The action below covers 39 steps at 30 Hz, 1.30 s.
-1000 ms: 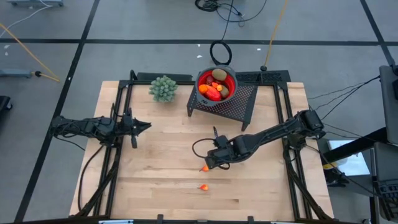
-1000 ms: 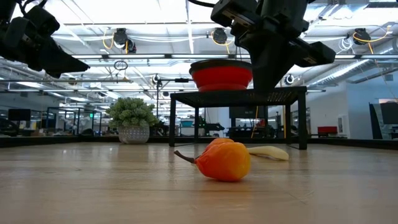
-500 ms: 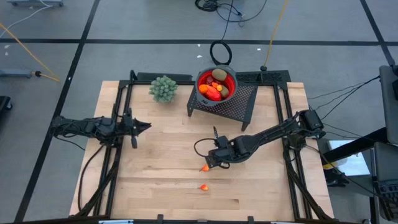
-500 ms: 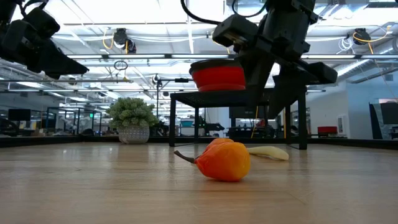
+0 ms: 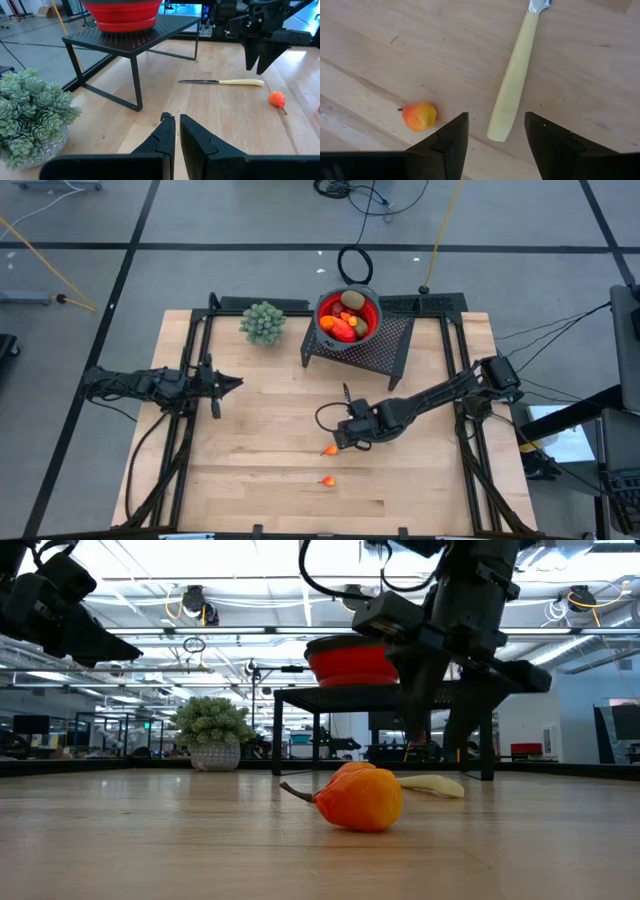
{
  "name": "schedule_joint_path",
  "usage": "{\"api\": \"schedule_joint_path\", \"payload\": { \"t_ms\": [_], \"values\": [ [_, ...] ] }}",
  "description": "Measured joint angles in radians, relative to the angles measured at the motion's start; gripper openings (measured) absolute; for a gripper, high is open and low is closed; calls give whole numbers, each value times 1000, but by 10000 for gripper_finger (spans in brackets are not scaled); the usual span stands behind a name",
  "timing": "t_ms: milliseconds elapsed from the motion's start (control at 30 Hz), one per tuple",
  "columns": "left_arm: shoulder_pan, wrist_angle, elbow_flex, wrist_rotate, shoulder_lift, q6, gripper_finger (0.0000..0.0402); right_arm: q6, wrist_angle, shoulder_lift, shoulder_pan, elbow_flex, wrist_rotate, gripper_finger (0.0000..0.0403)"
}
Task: Pick & Place Fruit
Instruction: Put the yellow knife on the shelf
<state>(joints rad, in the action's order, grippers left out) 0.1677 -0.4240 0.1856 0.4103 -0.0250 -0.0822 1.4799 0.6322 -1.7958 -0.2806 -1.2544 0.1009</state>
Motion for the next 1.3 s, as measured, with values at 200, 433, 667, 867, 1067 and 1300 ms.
{"api": "schedule_joint_path", "payload": {
  "t_ms": [200, 433, 667, 867, 1067, 1300],
  "values": [
    [0, 1, 0, 0, 0, 0, 26, 1, -109, 0, 0, 66, 0, 184],
    [0, 1, 0, 0, 0, 0, 26, 1, -150, 0, 0, 111, -1, 172],
    [0, 2, 0, 0, 0, 0, 26, 23, -199, 0, 1, 143, -1, 160],
    [0, 2, 0, 0, 0, 0, 26, 24, -270, 0, 1, 172, -1, 154],
    [0, 2, 0, 0, 0, 0, 26, 27, -275, 3, 1, 196, 0, 142],
    [0, 2, 0, 0, 0, -4, 26, 27, -269, 3, 1, 197, -1, 124]
  ]
}}
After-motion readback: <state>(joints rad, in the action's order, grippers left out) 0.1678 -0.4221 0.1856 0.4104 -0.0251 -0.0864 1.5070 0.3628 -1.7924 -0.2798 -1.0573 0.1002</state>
